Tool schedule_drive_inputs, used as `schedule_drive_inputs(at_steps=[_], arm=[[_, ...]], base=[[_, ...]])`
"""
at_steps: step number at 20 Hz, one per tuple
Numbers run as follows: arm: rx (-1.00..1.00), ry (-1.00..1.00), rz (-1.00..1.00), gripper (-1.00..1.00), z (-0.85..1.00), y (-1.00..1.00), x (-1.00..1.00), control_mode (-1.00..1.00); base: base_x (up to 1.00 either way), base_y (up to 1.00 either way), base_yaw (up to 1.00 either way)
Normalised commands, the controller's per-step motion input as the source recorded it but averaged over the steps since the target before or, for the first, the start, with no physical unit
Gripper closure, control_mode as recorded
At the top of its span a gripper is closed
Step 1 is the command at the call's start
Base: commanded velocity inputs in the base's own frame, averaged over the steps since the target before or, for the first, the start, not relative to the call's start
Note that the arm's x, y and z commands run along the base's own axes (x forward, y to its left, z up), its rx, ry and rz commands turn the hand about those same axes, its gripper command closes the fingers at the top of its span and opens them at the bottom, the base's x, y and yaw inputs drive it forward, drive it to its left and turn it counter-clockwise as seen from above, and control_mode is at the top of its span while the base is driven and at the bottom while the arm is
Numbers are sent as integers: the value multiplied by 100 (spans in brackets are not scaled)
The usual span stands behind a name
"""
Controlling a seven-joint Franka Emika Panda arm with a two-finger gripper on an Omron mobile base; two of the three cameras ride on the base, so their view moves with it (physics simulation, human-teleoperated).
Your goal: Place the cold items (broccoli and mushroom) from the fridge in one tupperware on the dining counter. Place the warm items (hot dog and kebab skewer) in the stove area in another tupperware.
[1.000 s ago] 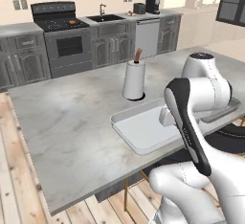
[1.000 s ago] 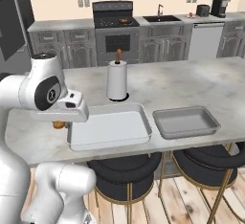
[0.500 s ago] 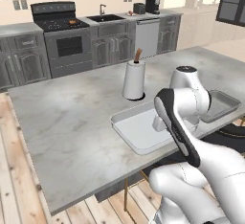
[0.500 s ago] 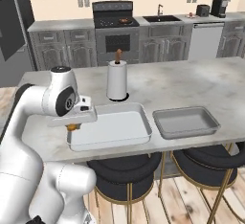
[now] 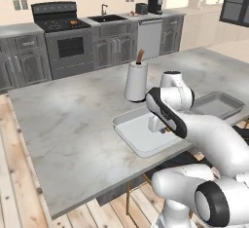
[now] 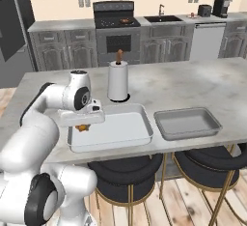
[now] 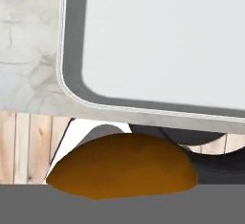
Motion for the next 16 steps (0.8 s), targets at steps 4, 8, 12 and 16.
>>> schedule_drive_inputs(at_steps=[4, 8, 12, 16], arm=[[0, 5, 5, 100, -50, 0, 52, -100], [0, 0, 5, 100, -56, 0, 41, -100], [0, -4, 2, 100, -56, 0, 25, -100], [0, -1, 0, 100, -42, 0, 28, -100]], base=[[0, 0, 0], [0, 0, 0], [0, 0, 0], [0, 0, 0]])
